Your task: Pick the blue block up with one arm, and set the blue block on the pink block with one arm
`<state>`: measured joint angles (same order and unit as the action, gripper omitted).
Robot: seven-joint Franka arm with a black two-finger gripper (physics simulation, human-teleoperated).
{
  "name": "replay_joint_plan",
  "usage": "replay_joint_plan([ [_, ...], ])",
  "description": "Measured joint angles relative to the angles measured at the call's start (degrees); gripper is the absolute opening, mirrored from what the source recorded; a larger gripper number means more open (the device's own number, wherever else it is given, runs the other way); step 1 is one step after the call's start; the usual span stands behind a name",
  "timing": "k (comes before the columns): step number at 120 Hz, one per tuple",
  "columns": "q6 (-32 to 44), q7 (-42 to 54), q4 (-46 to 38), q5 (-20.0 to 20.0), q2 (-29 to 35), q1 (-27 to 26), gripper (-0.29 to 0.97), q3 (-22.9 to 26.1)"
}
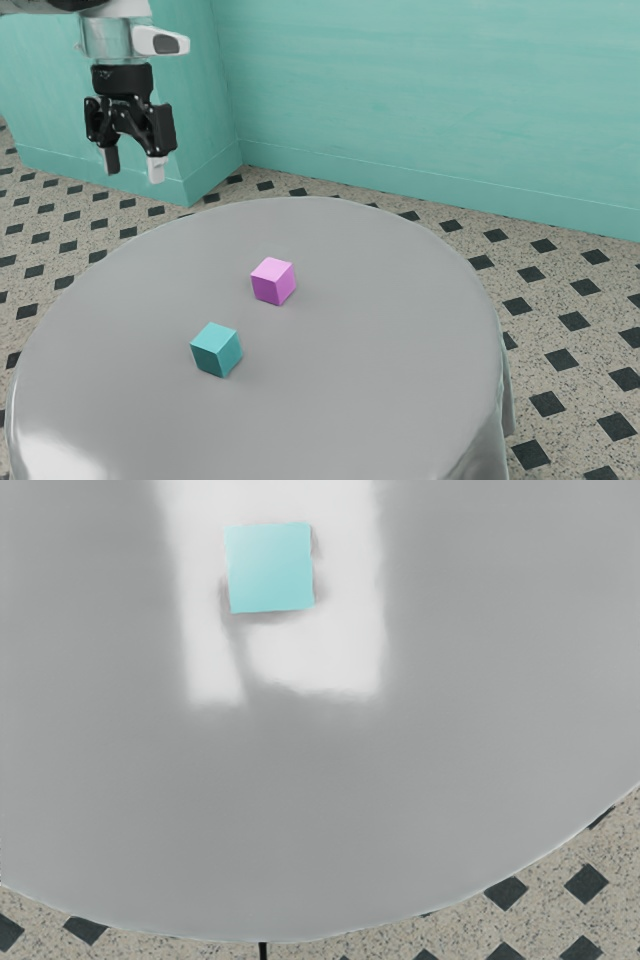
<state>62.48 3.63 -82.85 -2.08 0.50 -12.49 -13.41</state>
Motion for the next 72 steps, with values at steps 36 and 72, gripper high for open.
replay_joint_plan([
  [36, 36.39, 2.2, -33.37, -1.67, 9.44, 4.33, 0.66, 0.42],
  [72, 67.12, 1.87, -53.92, -2.22, 9.39, 9.54, 0.65, 7.81],
])
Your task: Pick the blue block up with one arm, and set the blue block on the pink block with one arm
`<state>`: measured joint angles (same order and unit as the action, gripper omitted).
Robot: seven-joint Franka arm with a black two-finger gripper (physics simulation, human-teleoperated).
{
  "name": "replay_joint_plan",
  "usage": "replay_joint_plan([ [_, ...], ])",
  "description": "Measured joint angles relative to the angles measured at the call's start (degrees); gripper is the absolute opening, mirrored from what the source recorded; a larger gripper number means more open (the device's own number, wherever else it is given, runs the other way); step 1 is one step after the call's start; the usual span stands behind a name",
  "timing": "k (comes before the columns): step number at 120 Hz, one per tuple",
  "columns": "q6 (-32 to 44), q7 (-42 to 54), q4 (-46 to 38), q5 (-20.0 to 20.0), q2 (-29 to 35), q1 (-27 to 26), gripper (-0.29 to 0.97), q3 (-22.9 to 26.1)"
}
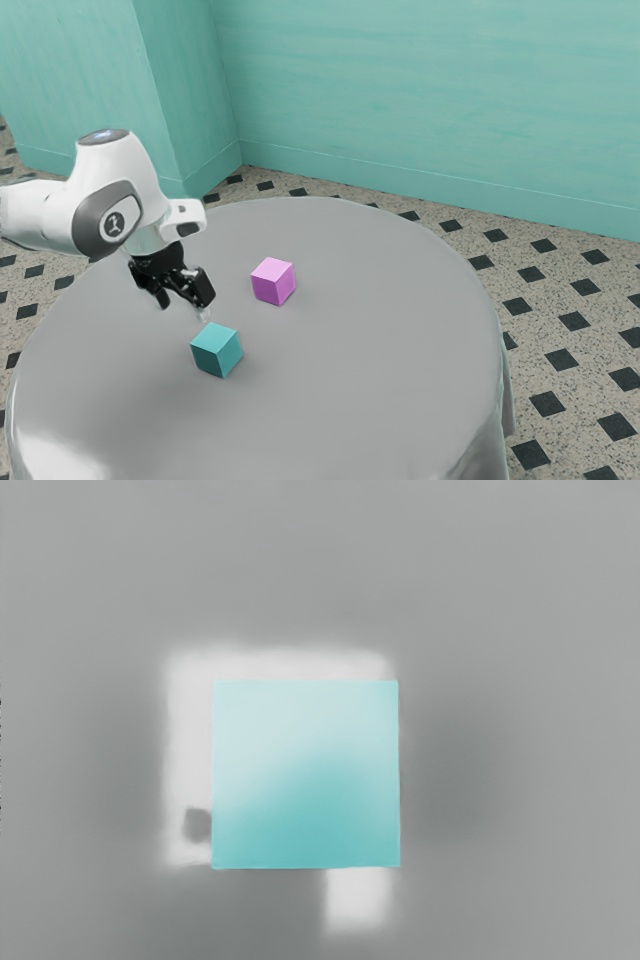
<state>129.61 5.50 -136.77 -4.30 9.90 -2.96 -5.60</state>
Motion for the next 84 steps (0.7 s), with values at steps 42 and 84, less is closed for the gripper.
replay_joint_plan([
  [42, 12.49, -0.49, -0.89, -0.11, -7.63, -0.22, 0.65, 0.06],
  [84, 16.8, -0.73, -1.35, -1.16, -11.95, -1.2, 0.64, 0.06],
])
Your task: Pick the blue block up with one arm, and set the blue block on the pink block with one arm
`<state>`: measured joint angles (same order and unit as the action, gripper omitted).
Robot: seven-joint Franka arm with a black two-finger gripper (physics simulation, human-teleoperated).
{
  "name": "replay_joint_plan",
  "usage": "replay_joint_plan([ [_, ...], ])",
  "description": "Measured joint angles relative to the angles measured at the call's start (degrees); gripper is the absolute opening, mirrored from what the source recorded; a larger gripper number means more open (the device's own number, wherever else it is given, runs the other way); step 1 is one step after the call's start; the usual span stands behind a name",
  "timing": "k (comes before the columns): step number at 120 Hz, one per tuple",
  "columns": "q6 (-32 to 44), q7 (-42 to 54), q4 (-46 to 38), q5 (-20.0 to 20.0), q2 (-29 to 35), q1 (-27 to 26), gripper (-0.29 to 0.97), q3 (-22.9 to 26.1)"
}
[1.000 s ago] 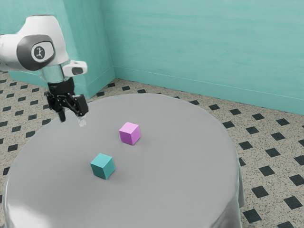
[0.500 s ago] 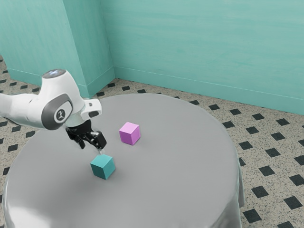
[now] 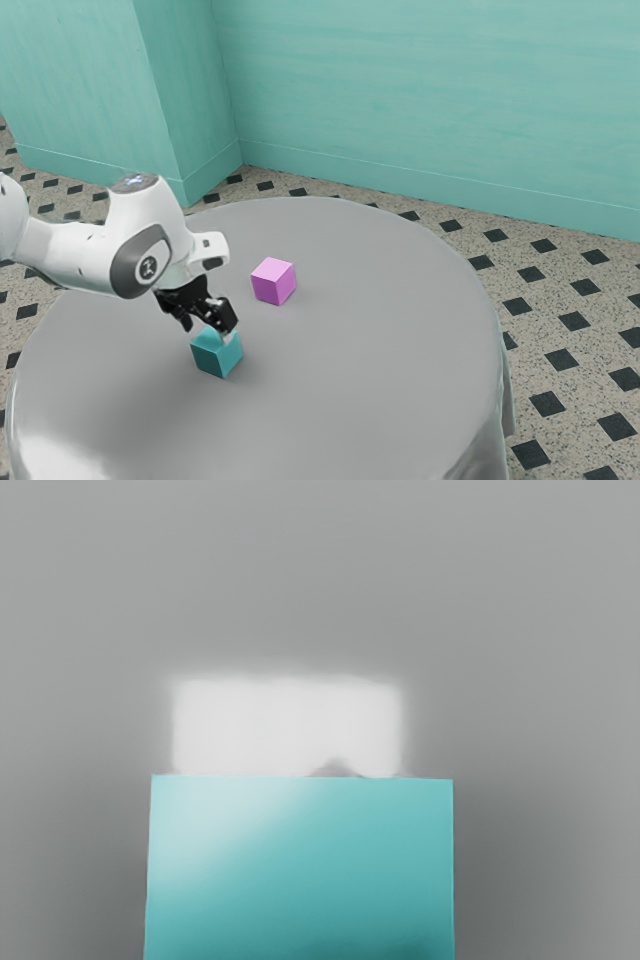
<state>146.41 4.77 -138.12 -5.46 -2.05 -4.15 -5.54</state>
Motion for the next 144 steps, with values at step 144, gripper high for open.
replay_joint_plan([
  [144, 6.14, 4.71, 0.46, -7.99, -6.15, -0.04, 0.5, -0.44],
])
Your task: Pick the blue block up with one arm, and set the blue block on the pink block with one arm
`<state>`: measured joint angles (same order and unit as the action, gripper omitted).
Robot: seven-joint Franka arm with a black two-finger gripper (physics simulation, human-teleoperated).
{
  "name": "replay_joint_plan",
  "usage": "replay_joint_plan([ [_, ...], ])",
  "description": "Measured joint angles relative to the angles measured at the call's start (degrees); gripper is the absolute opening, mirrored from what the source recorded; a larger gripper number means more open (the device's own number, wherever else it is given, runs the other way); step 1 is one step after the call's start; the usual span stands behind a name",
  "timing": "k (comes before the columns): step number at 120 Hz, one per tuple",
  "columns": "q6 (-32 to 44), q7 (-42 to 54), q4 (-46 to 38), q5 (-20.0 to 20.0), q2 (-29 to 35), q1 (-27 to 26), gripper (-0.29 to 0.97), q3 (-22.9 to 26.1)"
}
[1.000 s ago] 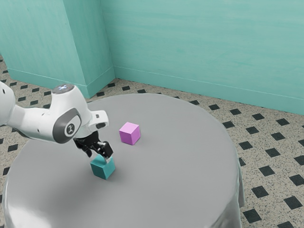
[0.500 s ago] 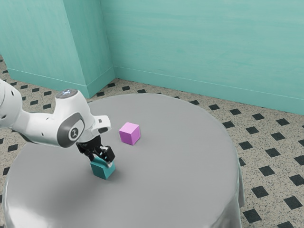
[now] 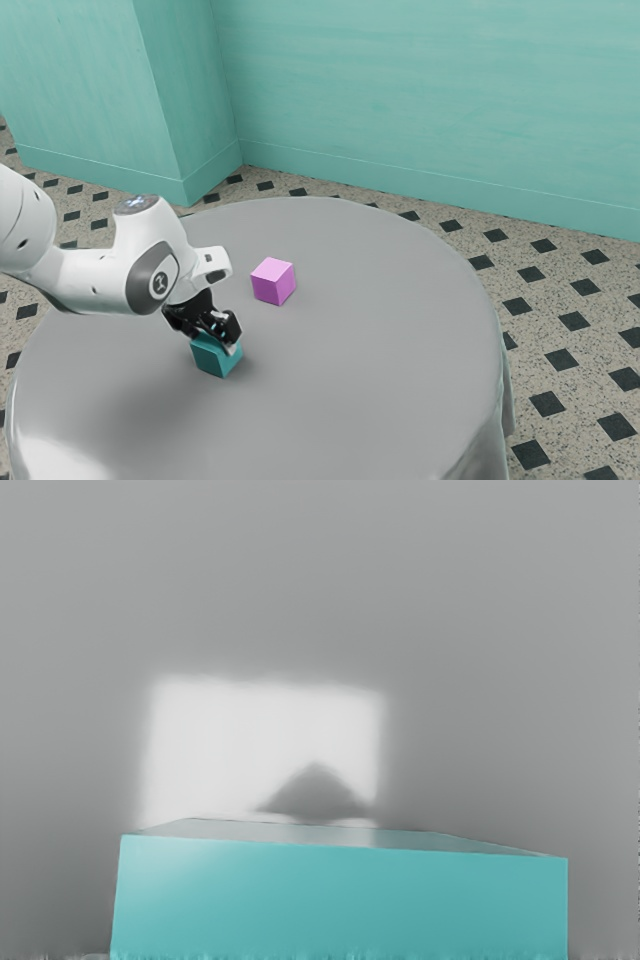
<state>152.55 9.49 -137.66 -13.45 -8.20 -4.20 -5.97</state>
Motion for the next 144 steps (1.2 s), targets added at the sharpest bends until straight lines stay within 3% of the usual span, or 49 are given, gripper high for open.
replay_joint_plan([
  [66, -3.82, 1.46, 2.16, 0.25, 2.17, 0.0, 0.28, -1.19],
  [86, -10.28, 0.91, 14.78, 5.11, 0.83, 0.12, 0.26, -1.88],
  [101, -17.61, -0.03, 27.8, 6.79, -5.92, 0.47, 0.28, -1.93],
  [125, -24.01, -1.18, 42.75, 6.04, -16.26, 0.59, 0.29, -1.7],
  [144, -24.93, -1.76, 46.55, 3.99, -20.28, 1.46, 0.3, -1.41],
])
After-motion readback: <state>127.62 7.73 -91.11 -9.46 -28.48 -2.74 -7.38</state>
